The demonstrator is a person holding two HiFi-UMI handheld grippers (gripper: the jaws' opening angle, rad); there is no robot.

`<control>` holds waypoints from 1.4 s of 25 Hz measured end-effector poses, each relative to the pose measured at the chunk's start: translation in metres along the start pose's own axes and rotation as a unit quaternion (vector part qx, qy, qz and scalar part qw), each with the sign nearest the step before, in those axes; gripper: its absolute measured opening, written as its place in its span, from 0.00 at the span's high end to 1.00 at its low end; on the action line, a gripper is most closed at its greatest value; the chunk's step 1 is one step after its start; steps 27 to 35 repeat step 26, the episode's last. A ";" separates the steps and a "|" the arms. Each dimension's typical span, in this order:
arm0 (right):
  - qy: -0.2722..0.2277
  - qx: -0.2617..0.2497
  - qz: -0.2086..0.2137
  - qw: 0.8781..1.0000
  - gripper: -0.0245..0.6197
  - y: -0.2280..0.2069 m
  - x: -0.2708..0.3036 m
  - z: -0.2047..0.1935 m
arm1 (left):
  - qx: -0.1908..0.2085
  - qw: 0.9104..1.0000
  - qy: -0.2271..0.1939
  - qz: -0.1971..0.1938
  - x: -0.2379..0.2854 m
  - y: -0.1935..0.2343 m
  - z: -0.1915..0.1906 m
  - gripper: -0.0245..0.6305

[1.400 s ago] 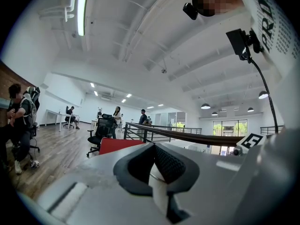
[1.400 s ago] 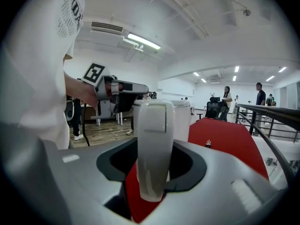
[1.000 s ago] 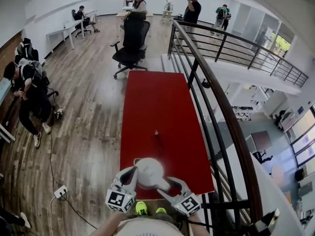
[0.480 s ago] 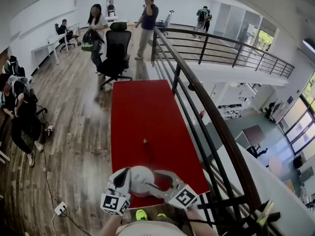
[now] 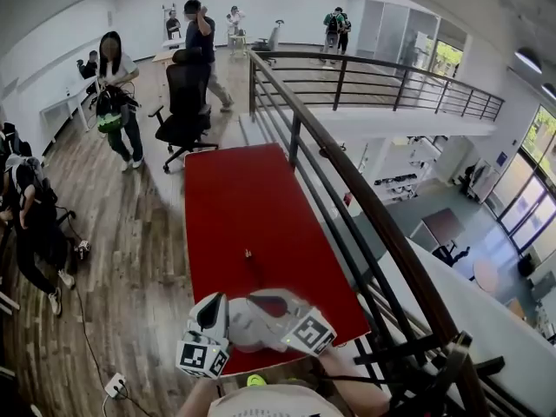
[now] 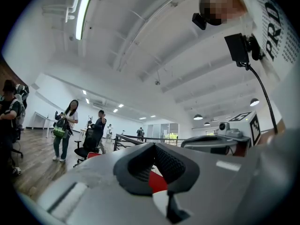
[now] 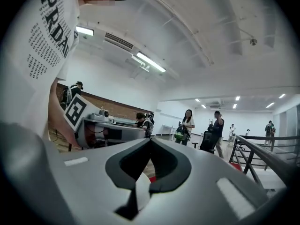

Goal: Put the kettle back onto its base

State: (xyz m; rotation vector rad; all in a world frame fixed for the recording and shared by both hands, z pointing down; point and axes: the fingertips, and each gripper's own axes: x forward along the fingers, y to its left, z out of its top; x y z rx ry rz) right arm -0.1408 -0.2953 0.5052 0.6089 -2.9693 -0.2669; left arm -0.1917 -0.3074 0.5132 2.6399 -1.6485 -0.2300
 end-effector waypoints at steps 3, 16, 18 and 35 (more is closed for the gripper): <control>0.013 -0.008 -0.007 1.000 0.95 -0.003 0.004 -0.003 | 0.001 1.000 0.005 0.001 0.000 0.001 -0.001 0.96; 0.031 0.001 -0.006 1.000 0.95 -0.004 0.011 -0.015 | -0.007 1.000 0.024 -0.003 0.008 0.001 -0.013 0.96; 0.037 -0.003 -0.003 0.999 0.95 -0.001 0.013 -0.017 | -0.009 1.000 0.027 -0.001 0.005 0.003 -0.015 0.96; 0.029 0.001 -0.003 1.000 0.95 0.007 0.018 -0.012 | -0.017 0.999 0.030 -0.005 0.001 0.004 -0.014 0.96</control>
